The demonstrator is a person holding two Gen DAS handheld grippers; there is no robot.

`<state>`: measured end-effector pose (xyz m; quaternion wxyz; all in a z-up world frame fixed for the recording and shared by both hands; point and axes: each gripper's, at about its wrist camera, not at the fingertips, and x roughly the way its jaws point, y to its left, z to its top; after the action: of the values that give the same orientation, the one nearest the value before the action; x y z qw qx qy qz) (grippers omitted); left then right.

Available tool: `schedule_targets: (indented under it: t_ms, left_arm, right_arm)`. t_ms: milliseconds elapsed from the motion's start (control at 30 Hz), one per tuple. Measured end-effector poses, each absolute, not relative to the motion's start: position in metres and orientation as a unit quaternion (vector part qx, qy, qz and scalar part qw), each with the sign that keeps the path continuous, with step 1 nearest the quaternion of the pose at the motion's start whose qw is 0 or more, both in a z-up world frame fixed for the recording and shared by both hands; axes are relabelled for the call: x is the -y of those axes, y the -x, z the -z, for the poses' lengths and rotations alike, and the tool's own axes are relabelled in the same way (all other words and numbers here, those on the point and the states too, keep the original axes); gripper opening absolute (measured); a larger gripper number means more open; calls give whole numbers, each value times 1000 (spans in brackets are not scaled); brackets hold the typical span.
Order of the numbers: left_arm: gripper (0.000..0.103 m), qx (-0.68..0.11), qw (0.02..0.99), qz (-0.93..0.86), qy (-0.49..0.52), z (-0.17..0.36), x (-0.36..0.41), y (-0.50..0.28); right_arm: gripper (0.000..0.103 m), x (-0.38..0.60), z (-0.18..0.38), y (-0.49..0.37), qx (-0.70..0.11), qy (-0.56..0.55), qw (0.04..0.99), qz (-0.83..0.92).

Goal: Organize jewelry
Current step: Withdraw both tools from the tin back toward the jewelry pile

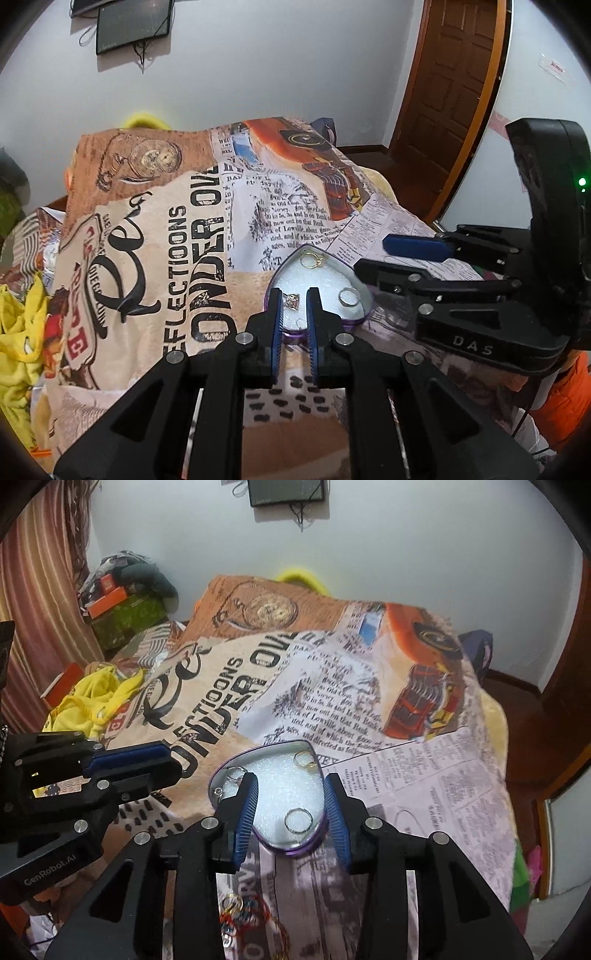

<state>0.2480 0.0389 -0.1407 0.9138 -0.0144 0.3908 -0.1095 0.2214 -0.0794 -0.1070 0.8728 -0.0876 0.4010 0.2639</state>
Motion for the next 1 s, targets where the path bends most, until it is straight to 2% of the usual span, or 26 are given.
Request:
schedule_targets:
  t_ms: [167, 367, 633, 1000]
  left_arm:
    - [24, -381, 919, 103, 9, 127, -35, -229]
    - [29, -370, 924, 100, 11, 113, -34, -209]
    - [30, -372, 924, 91, 3, 115, -27, -192]
    - [31, -428, 898, 104, -5, 165, -9, -182]
  right_arm:
    - [34, 88, 90, -203, -383, 88, 884, -253]
    - [36, 97, 75, -180, -361, 92, 896, -241]
    - [36, 105, 71, -157, -350, 101, 904, -223]
    - [36, 120, 96, -141, -377, 107, 898, -201]
